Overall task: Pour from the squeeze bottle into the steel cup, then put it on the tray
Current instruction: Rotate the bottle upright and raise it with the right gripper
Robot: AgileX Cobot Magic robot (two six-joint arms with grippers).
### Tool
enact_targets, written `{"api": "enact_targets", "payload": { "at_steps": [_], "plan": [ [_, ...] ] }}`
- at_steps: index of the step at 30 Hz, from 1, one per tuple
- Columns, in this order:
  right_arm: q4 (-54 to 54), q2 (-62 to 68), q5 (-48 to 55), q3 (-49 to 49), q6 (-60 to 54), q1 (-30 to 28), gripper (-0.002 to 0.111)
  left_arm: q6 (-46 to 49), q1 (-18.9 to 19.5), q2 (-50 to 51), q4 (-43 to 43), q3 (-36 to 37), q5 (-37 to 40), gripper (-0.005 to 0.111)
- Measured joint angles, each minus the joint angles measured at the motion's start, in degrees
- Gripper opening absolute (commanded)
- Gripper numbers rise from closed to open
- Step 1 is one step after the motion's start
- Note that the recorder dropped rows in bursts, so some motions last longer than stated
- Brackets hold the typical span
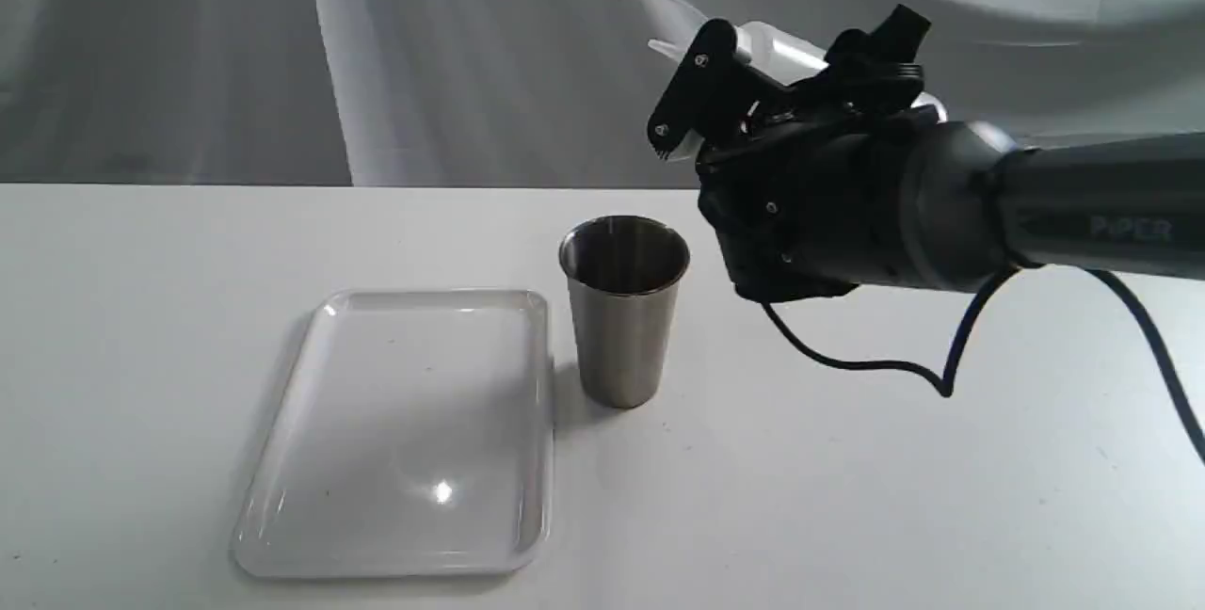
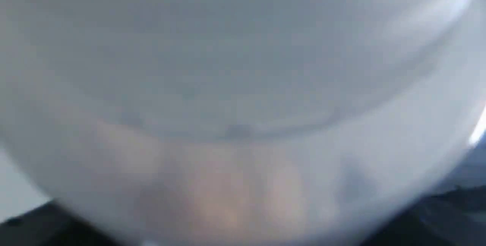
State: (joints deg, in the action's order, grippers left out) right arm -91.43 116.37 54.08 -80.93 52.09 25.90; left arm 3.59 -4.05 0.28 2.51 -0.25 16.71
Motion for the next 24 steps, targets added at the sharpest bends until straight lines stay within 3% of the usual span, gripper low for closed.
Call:
{"api": "enact_targets", "payload": {
  "at_steps": [10,24],
  "plan": [
    [1.2,-1.9,-0.6,0.0,24.1,0.0,0.041,0.0,0.0,0.0,0.0,0.0,0.0,0.008],
    [1.1,-9.9,-0.7,0.0,26.5,-0.1,0.041,0.0,0.0,0.0,0.0,0.0,0.0,0.008]
  ]
}}
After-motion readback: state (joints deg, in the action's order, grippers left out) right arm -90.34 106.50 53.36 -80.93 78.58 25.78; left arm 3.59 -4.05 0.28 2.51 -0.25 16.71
